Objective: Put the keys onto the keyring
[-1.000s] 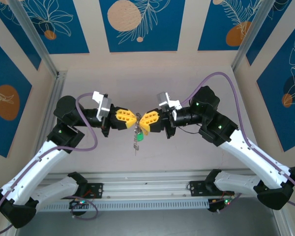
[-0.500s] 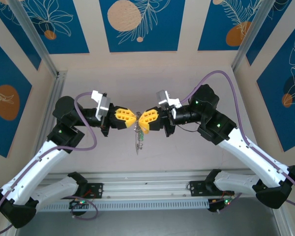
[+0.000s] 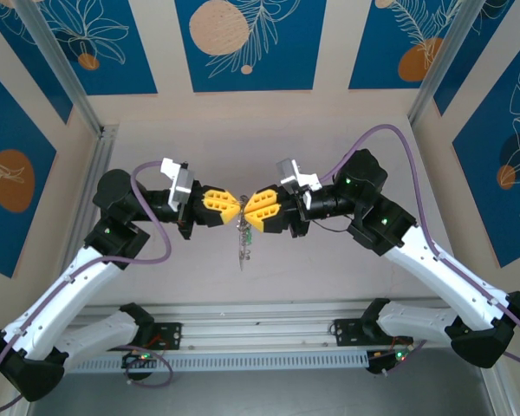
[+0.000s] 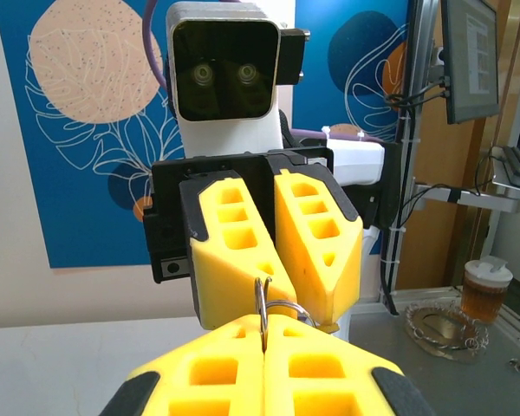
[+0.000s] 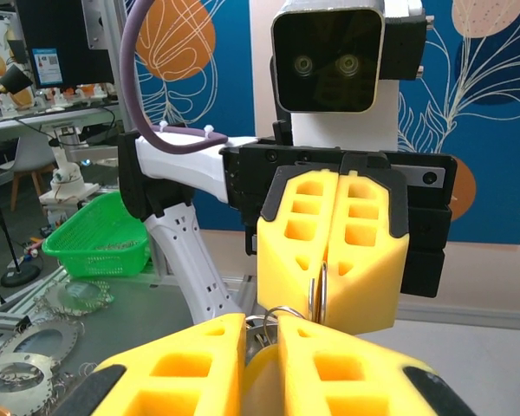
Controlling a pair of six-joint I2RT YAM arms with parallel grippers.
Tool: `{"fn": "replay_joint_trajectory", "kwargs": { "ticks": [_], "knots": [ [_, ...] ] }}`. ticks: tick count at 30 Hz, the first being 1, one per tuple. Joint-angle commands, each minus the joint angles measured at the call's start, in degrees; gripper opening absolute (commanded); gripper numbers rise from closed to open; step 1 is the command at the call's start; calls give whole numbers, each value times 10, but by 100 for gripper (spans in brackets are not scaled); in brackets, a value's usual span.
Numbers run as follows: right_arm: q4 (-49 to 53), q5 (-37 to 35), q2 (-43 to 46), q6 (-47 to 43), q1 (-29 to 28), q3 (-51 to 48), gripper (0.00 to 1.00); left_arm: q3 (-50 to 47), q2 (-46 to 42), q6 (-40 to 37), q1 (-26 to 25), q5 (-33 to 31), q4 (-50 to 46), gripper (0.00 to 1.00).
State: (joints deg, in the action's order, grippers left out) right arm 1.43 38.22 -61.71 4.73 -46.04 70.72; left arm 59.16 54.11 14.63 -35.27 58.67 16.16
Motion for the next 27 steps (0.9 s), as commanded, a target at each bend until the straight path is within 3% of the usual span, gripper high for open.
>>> {"fn": "replay_joint_trajectory", "kwargs": {
  "ticks": [1, 17, 27],
  "knots": [
    [-23, -15, -7, 5, 3, -3, 21, 3, -4, -8, -2, 23, 7, 0],
    [-3, -48, 35, 3, 11, -27, 22, 14, -14, -30, -3, 14, -28, 0],
    [-16, -33, 4, 8, 12, -16, 23, 17, -7, -31, -3, 20, -31, 0]
  ]
}}
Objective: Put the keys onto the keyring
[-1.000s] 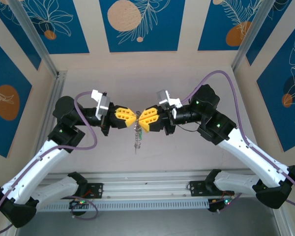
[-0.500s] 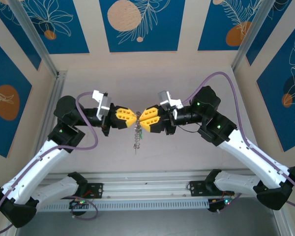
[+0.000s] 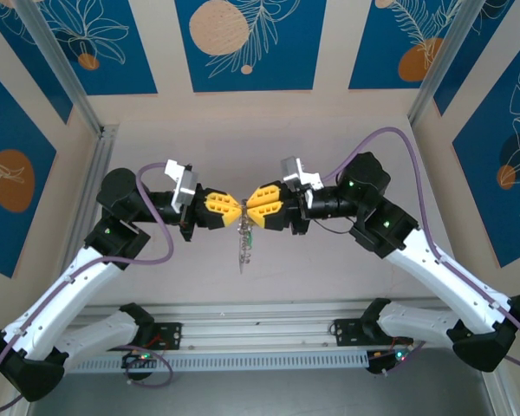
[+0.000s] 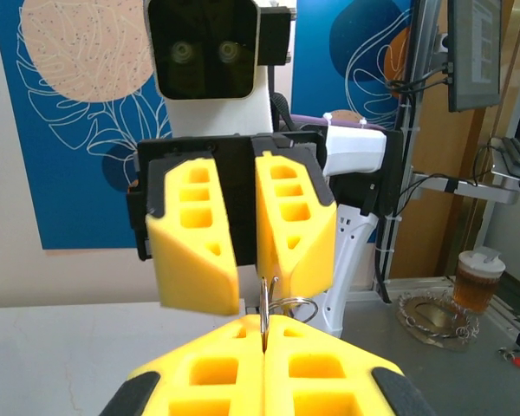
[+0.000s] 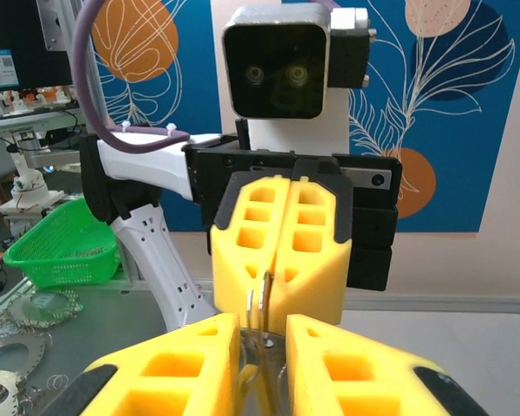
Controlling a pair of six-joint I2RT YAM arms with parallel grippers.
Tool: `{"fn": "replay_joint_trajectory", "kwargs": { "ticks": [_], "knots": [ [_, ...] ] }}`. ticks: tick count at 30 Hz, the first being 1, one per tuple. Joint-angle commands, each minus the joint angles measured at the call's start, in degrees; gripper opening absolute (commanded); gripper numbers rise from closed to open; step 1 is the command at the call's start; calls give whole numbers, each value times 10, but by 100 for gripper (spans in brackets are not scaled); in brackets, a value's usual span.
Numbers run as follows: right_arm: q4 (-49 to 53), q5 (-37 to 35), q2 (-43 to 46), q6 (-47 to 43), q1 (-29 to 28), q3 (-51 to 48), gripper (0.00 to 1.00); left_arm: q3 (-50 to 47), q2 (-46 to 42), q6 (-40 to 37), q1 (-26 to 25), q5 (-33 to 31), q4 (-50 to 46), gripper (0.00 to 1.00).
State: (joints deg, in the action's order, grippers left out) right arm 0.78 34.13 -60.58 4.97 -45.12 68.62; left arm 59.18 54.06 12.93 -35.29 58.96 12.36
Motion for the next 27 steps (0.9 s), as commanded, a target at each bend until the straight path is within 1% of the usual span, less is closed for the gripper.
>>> {"fn": "replay_joint_trajectory", "kwargs": {
  "ticks": [1, 3, 6, 7, 10, 12, 13, 17, 21, 22, 24, 25, 26, 27],
  "knots": [
    [-13, 12, -9, 7, 2, 4, 24, 17, -6, -16, -3, 17, 7, 0],
    [-20, 21, -9, 9, 2, 3, 24, 16, -5, -16, -3, 17, 7, 0],
    [-19, 17, -14, 10, 2, 3, 24, 14, -4, -15, -3, 19, 12, 0],
    [-20, 16, -15, 9, 2, 4, 22, 14, -4, -15, -2, 18, 12, 0],
    [-27, 16, -16, 10, 2, 2, 13, 13, -4, -15, -3, 18, 12, 0],
    [-26, 14, -18, 7, 2, 2, 3, 14, -4, -14, -3, 18, 13, 0],
    [-25, 12, -18, 5, 2, 1, 0, 14, -4, -14, -3, 18, 14, 0],
    [-27, 8, -16, 0, 2, -1, 0, 18, -2, -24, -2, 9, -4, 0],
    [7, -19, -16, -24, 5, 10, 0, 36, 4, -61, -2, -10, -58, 0],
    [22, -24, -17, -34, 7, 16, 0, 44, 5, -75, -3, -17, -82, 6],
    [59, -31, -21, -52, 15, 32, 0, 74, 8, -125, -3, -43, -159, 33],
    [74, -31, -24, -60, 19, 38, 0, 90, 6, -155, -3, -59, -203, 43],
    [92, -30, -27, -68, 26, 46, 0, 110, 7, -191, -3, -76, -253, 50],
    [111, -26, -30, -78, 30, 55, 0, 130, 7, -225, -3, -94, -301, 54]
  ]
}}
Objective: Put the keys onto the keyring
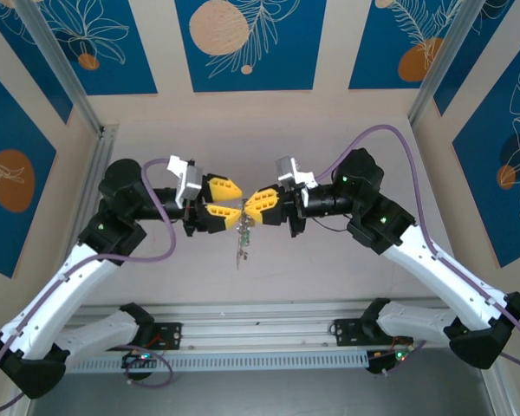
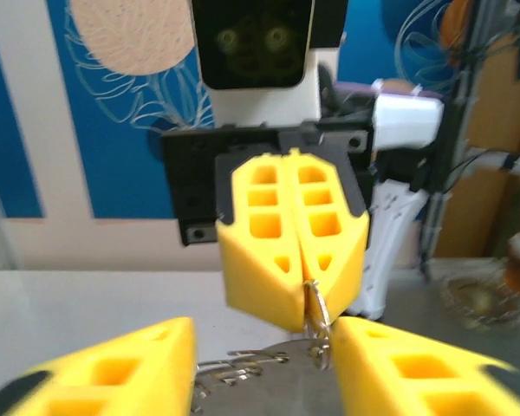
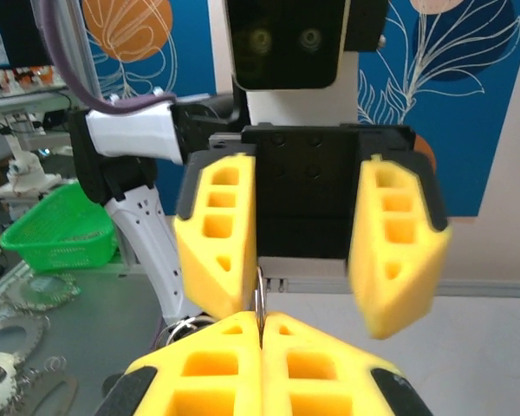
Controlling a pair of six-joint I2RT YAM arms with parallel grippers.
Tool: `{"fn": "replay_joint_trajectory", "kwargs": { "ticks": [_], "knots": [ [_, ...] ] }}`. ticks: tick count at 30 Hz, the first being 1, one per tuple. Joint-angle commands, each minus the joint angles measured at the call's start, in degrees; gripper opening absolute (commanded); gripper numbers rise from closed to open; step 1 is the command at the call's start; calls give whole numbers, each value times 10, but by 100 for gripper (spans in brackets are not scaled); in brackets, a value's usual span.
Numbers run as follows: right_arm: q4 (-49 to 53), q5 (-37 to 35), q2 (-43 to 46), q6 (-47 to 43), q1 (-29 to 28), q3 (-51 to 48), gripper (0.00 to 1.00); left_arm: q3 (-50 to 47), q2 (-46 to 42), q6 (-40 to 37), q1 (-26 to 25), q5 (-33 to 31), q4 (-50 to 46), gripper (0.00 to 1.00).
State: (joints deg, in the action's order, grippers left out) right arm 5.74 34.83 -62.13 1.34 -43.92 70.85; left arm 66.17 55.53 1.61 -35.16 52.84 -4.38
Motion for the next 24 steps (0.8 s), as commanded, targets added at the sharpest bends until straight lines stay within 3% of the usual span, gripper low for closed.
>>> {"fn": "replay_joint_trajectory", "kwargs": {
  "ticks": [1, 9, 14, 24],
  "knots": [
    [82, -25, -19, -51, 22, 45, 0, 78, -6, -136, -4, -48, -171, 56],
    [288, -40, -73, -149, 7, 163, 0, 182, 40, -225, -8, -72, -340, 49],
    [310, -29, -77, -154, 5, 183, 0, 204, 56, -248, -22, -113, -371, 38],
    [331, -29, -93, -158, -4, 203, 0, 206, 76, -247, -44, -120, -370, 34]
  ]
}}
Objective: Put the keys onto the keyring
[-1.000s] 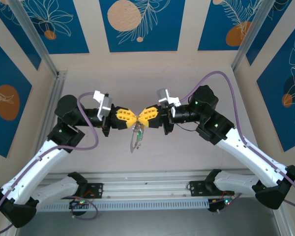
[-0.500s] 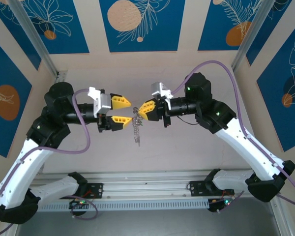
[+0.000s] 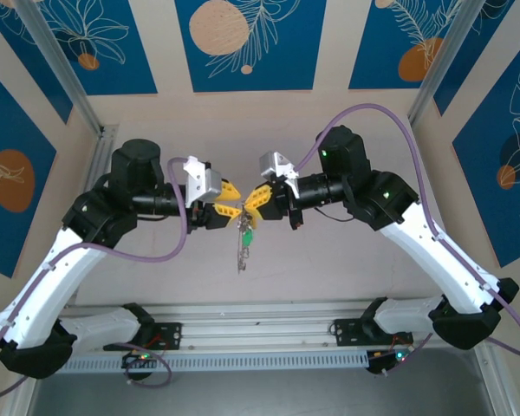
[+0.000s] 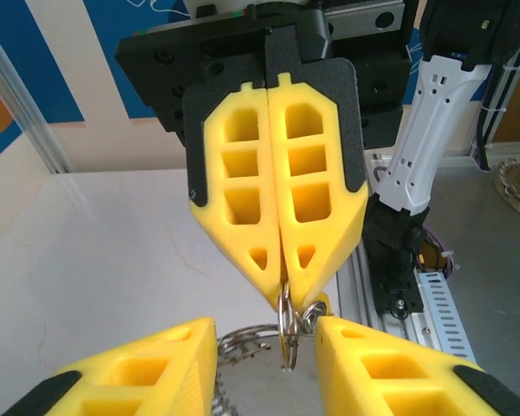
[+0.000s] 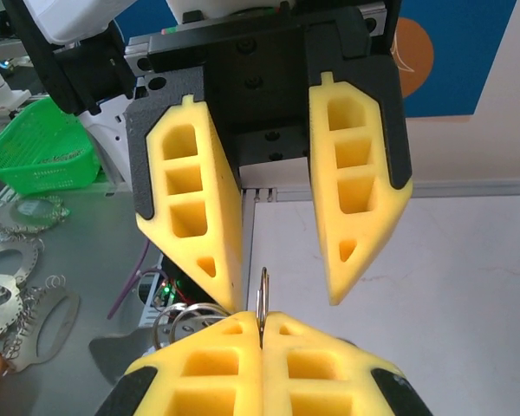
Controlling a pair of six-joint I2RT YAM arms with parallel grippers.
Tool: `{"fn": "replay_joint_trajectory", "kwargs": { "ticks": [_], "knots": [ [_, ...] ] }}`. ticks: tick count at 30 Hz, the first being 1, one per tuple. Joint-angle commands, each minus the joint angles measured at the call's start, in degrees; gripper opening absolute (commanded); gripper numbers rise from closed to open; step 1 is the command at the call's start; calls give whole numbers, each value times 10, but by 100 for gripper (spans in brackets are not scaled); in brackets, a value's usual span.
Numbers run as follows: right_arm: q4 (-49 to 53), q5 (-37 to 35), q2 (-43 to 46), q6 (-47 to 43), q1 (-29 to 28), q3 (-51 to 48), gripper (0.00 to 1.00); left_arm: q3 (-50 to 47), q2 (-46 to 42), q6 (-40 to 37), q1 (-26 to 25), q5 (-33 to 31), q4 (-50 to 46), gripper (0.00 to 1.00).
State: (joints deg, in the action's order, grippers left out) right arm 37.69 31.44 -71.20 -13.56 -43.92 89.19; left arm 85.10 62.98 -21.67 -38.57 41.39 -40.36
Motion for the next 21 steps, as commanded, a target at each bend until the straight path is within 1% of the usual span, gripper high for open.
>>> {"fn": "replay_joint_trajectory", "kwargs": {
  "ticks": [1, 9, 12, 16, 19, 20, 21],
  "knots": [
    [12, 5, -3, -8, -4, 21, 0, 15, 2, -13, -11, -3, -7, 32],
    [21, -6, -7, -12, -11, 25, 0, 16, 11, -16, -19, -1, -8, 24],
    [19, -2, -9, -13, -12, 25, 0, 13, 10, -17, -20, -3, -6, 23],
    [15, 1, -9, -13, -11, 24, 0, 12, 11, -20, -22, -2, -9, 9],
    [16, 0, -8, -14, -11, 23, 0, 10, 9, -21, -22, 1, -8, 4],
    [18, -1, -8, -15, -11, 22, 0, 10, 8, -20, -22, 3, -8, 0],
    [19, -3, -8, -16, -11, 22, 0, 9, 7, -21, -22, 5, -7, 0]
  ]
}}
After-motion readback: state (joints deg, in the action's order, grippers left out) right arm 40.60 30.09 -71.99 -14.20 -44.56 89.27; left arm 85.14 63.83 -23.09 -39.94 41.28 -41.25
